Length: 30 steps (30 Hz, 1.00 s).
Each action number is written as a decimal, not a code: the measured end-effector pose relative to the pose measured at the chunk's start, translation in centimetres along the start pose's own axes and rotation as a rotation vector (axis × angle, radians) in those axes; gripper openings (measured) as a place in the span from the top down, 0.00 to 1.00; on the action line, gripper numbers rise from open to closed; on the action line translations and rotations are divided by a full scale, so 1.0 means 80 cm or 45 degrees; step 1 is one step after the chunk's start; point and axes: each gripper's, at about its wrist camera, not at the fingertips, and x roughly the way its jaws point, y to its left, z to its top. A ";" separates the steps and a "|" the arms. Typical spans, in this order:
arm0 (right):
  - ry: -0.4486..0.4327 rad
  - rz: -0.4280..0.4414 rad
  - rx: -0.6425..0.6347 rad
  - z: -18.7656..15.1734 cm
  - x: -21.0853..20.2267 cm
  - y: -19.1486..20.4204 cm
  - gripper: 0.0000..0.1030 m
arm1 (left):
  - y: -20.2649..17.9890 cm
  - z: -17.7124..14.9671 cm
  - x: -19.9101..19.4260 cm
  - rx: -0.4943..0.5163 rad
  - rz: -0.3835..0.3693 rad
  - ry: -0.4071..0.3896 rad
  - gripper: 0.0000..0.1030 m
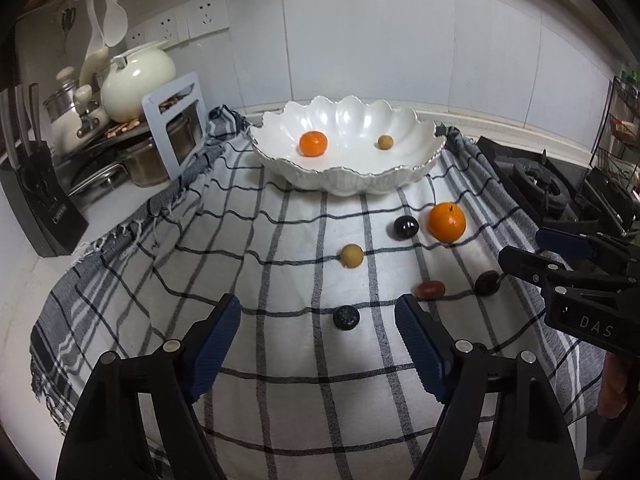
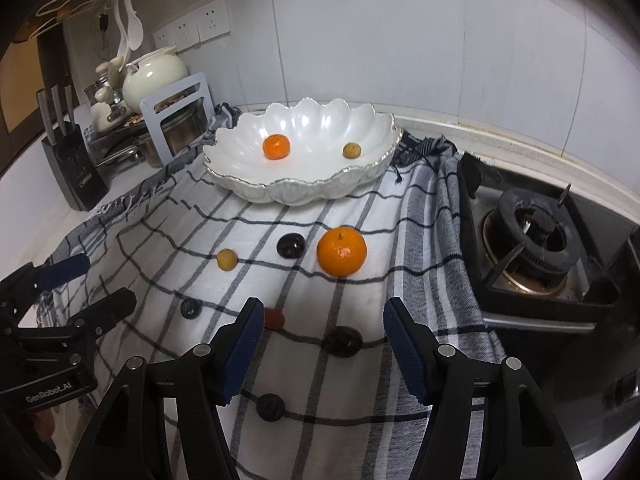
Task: Organize fruits
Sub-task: 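Withdraw both grippers from the bowl back over the cloth, then grasp a dark purple plum with the right gripper while the left gripper grasps another plum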
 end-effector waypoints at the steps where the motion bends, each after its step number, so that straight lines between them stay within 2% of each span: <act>1: 0.007 0.003 0.006 -0.002 0.003 -0.001 0.42 | -0.001 -0.001 0.003 0.005 -0.002 0.003 0.24; 11: 0.078 -0.017 0.037 -0.017 0.032 -0.006 0.50 | -0.009 -0.010 0.040 0.043 -0.034 0.064 0.39; 21: 0.117 -0.034 0.055 -0.025 0.051 -0.010 0.53 | -0.011 -0.016 0.071 0.061 -0.064 0.116 0.55; 30: 0.144 -0.039 0.097 -0.028 0.063 -0.019 0.56 | -0.014 -0.017 0.086 0.054 -0.109 0.153 0.63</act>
